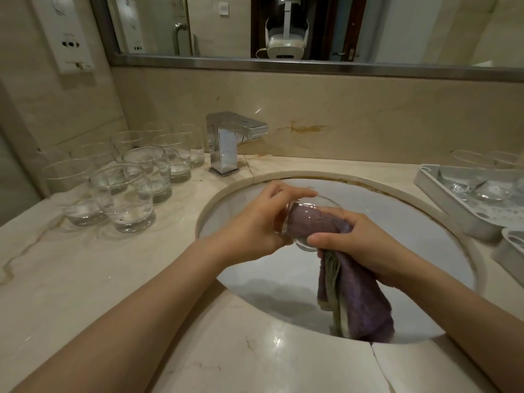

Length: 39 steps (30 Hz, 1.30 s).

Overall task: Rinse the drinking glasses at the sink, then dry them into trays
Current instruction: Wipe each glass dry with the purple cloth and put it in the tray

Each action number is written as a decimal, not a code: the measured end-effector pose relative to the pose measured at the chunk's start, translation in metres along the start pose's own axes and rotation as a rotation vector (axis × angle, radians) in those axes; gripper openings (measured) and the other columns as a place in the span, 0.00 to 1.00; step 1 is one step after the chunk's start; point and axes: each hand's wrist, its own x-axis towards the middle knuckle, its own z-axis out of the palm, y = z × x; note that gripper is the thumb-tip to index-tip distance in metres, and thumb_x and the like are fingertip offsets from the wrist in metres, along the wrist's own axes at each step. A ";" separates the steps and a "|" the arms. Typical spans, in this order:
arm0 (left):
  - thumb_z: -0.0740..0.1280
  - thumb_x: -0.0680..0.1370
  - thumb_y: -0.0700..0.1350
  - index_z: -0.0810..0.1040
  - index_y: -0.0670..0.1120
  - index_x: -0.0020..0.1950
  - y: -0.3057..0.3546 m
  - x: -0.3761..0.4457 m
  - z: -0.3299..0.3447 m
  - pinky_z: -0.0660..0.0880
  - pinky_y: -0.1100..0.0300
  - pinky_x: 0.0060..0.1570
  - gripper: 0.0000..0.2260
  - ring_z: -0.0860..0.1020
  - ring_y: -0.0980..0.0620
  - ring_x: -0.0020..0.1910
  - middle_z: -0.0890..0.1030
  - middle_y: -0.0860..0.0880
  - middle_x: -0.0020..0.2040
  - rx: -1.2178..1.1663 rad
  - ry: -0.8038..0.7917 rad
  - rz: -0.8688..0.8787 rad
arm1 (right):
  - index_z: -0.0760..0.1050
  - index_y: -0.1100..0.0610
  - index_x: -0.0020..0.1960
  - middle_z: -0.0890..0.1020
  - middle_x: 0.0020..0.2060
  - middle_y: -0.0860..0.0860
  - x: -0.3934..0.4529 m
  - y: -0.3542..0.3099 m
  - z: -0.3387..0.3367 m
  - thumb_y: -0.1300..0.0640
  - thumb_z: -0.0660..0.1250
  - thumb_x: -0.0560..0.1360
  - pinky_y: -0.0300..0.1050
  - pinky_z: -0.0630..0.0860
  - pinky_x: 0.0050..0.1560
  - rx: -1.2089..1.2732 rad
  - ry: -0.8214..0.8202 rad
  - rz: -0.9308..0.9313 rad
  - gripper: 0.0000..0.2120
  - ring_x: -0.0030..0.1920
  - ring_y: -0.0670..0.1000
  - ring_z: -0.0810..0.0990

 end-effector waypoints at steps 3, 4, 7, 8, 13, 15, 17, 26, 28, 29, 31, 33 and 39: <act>0.75 0.66 0.29 0.67 0.61 0.67 0.009 0.000 -0.004 0.81 0.55 0.45 0.39 0.81 0.48 0.51 0.71 0.51 0.64 -0.332 -0.034 -0.222 | 0.77 0.41 0.52 0.83 0.46 0.40 0.000 0.006 0.003 0.63 0.77 0.67 0.27 0.72 0.48 -0.331 0.115 -0.212 0.22 0.47 0.37 0.80; 0.74 0.66 0.27 0.67 0.60 0.68 0.012 0.000 -0.005 0.82 0.56 0.43 0.40 0.82 0.47 0.50 0.71 0.50 0.65 -0.446 -0.046 -0.282 | 0.77 0.39 0.54 0.80 0.50 0.38 0.000 0.007 0.001 0.60 0.77 0.67 0.27 0.71 0.51 -0.476 0.135 -0.306 0.22 0.51 0.37 0.79; 0.70 0.68 0.24 0.69 0.54 0.68 0.014 0.001 -0.009 0.82 0.50 0.44 0.36 0.83 0.44 0.48 0.73 0.46 0.62 -0.751 -0.103 -0.395 | 0.75 0.42 0.64 0.77 0.58 0.42 0.002 0.013 -0.011 0.53 0.73 0.67 0.42 0.77 0.54 -0.882 0.138 -0.535 0.26 0.55 0.46 0.79; 0.69 0.69 0.24 0.70 0.53 0.67 0.014 0.001 -0.012 0.82 0.47 0.46 0.34 0.83 0.42 0.49 0.75 0.45 0.61 -0.830 -0.134 -0.416 | 0.74 0.44 0.65 0.78 0.59 0.46 0.003 0.014 -0.013 0.52 0.72 0.67 0.49 0.80 0.52 -0.975 0.137 -0.577 0.26 0.54 0.51 0.80; 0.72 0.71 0.31 0.71 0.54 0.65 0.014 0.001 -0.012 0.82 0.49 0.45 0.28 0.82 0.44 0.52 0.72 0.49 0.63 -0.700 -0.148 -0.341 | 0.76 0.41 0.61 0.78 0.58 0.42 0.003 0.012 -0.011 0.54 0.75 0.68 0.38 0.76 0.55 -0.856 0.139 -0.492 0.24 0.56 0.44 0.78; 0.75 0.70 0.36 0.70 0.55 0.65 0.013 0.002 -0.008 0.80 0.52 0.50 0.29 0.80 0.47 0.53 0.71 0.50 0.63 -0.433 -0.064 -0.200 | 0.77 0.39 0.53 0.81 0.51 0.37 0.001 0.005 -0.005 0.60 0.78 0.66 0.29 0.73 0.51 -0.476 0.133 -0.302 0.23 0.51 0.37 0.79; 0.76 0.68 0.42 0.69 0.57 0.65 0.006 0.002 -0.005 0.75 0.59 0.56 0.29 0.75 0.52 0.55 0.71 0.49 0.62 -0.119 0.005 -0.003 | 0.81 0.42 0.48 0.85 0.42 0.42 0.000 -0.004 -0.003 0.61 0.77 0.64 0.31 0.75 0.46 -0.108 0.078 -0.133 0.18 0.43 0.40 0.82; 0.76 0.66 0.31 0.69 0.57 0.68 0.009 0.000 -0.008 0.80 0.59 0.47 0.37 0.81 0.50 0.54 0.71 0.54 0.64 -0.419 -0.106 -0.257 | 0.76 0.39 0.54 0.80 0.47 0.38 -0.004 -0.003 0.000 0.60 0.77 0.68 0.26 0.71 0.47 -0.540 0.078 -0.245 0.22 0.47 0.36 0.78; 0.74 0.67 0.28 0.70 0.55 0.68 0.008 0.000 -0.013 0.81 0.57 0.44 0.36 0.83 0.47 0.50 0.73 0.52 0.63 -0.554 -0.182 -0.353 | 0.76 0.40 0.59 0.78 0.52 0.42 -0.002 0.005 -0.005 0.54 0.76 0.67 0.33 0.73 0.51 -0.852 0.070 -0.412 0.23 0.50 0.42 0.78; 0.74 0.67 0.28 0.71 0.54 0.69 0.008 0.001 -0.014 0.81 0.57 0.45 0.36 0.83 0.47 0.50 0.74 0.52 0.62 -0.580 -0.201 -0.363 | 0.77 0.44 0.62 0.79 0.55 0.45 -0.001 0.008 -0.008 0.53 0.75 0.67 0.39 0.76 0.51 -0.965 0.058 -0.463 0.24 0.51 0.46 0.79; 0.74 0.68 0.28 0.70 0.53 0.70 0.008 0.001 -0.013 0.81 0.56 0.45 0.36 0.83 0.47 0.50 0.75 0.52 0.61 -0.599 -0.198 -0.350 | 0.77 0.49 0.64 0.79 0.57 0.48 0.000 0.010 -0.011 0.54 0.76 0.67 0.46 0.78 0.50 -1.037 0.058 -0.481 0.25 0.52 0.52 0.80; 0.74 0.68 0.29 0.69 0.53 0.71 0.009 0.001 -0.008 0.82 0.53 0.45 0.36 0.83 0.48 0.50 0.75 0.51 0.62 -0.579 -0.172 -0.335 | 0.77 0.46 0.63 0.77 0.57 0.43 0.001 0.007 -0.012 0.56 0.77 0.67 0.42 0.76 0.54 -0.950 0.074 -0.408 0.26 0.54 0.49 0.78; 0.76 0.70 0.39 0.62 0.56 0.74 0.000 -0.002 0.003 0.70 0.68 0.59 0.37 0.72 0.57 0.58 0.69 0.51 0.60 0.003 -0.071 -0.045 | 0.78 0.41 0.51 0.84 0.41 0.39 0.000 -0.004 -0.007 0.59 0.76 0.68 0.29 0.74 0.42 -0.333 -0.016 -0.061 0.18 0.42 0.38 0.81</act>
